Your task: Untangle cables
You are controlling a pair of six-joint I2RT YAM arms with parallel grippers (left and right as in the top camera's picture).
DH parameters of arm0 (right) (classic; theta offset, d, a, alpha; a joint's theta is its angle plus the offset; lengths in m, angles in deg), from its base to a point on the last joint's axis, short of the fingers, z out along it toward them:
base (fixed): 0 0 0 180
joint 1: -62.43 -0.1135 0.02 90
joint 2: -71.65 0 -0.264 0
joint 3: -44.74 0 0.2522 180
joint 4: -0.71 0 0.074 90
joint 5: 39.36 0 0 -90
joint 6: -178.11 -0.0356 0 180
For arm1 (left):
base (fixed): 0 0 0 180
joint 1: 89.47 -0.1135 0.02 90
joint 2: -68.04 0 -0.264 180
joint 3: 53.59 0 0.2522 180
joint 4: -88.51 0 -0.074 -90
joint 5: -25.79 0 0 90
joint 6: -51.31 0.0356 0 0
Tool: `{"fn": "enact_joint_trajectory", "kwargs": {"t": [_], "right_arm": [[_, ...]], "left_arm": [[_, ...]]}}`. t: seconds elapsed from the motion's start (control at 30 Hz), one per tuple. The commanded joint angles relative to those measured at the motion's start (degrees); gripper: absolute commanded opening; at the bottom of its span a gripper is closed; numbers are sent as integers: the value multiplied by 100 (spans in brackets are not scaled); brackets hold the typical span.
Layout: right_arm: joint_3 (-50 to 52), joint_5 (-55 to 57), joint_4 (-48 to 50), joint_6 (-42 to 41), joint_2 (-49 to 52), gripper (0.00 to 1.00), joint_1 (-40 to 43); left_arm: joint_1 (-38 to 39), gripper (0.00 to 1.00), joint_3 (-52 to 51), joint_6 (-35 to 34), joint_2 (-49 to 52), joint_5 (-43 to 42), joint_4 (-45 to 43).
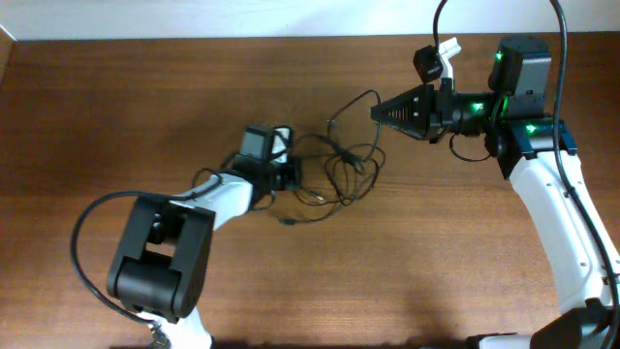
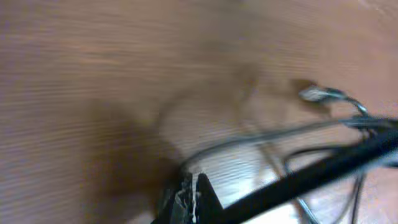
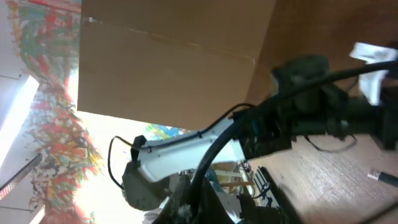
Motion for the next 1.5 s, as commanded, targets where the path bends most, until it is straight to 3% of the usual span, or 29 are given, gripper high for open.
{"fn": "enact_joint_trajectory", "kwargs": {"t": [0.0,0.2,0.4,0.6,0.77,1.0,1.1,1.47], "right_arm": [[-11,-11,17,122,-17,4,-9],[118,428,-562,684,-17,4,-9],[173,2415,-1932,1408,-17,4,177],[76,5104,-4094,2415,-20,4,883],[-625,6424,-5392,2627,-17,4,1014],[-2680,7294,-6616,2608,-20,4,970],[-3364,7799,-6612,2608,-20,4,977],[-6190,7912,-5681,2608,-20,4,977]], "left_arm": [[-503,0,0,-546,92,61,238],[-1150,0,0,-1088,92,-264,741],[-1687,0,0,-1471,94,-2,1209],[-1816,0,-2,-1604,94,129,1362],[-1816,0,-2,-1700,94,216,1322],[-1816,0,0,-1753,94,280,1285],[-1821,0,-2,-1755,94,280,1285],[-1821,0,0,-1838,94,273,1283]]}}
